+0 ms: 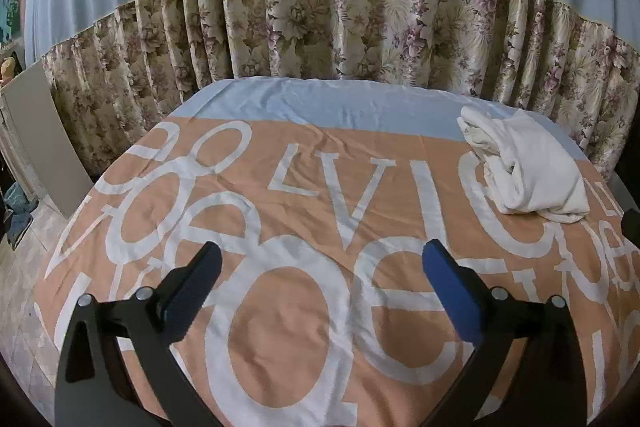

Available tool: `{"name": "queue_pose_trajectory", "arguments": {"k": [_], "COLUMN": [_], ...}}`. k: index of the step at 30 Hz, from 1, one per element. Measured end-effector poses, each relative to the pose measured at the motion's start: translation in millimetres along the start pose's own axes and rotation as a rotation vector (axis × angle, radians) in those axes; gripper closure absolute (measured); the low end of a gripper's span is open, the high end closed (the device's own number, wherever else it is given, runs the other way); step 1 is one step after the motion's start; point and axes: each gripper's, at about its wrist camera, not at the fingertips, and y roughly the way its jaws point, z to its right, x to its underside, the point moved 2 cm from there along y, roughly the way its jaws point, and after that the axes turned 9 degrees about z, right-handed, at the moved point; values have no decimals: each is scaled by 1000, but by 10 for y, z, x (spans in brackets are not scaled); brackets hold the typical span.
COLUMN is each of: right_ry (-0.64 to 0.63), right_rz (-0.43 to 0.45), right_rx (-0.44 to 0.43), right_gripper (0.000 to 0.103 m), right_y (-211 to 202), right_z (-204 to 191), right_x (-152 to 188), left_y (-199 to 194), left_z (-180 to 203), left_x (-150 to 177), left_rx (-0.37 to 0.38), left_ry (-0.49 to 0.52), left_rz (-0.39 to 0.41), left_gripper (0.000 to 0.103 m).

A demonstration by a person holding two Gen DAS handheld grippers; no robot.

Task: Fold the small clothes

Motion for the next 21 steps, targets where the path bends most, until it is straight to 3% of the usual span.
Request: {"name": "queue_pose_trajectory", "arguments": {"k": [10,15,21], "right_ry": [-3,0,-5], "right_rz": [2,-1,2], "right_rx": [-8,-11,-2], "right_gripper": [3,3,3], "right_y": [1,4,18], "right_z": [-19,-9,-5], "right_x": [-5,3,17], "left_y": [-57,-72,-51], "left_z": [134,140,95], "left_x": [-61,-73,-93], "left_rx": [34,62,31], "left_ry": [34,0,-8], "left_rz": [18,15,12], "left_gripper": [2,2,2]}}
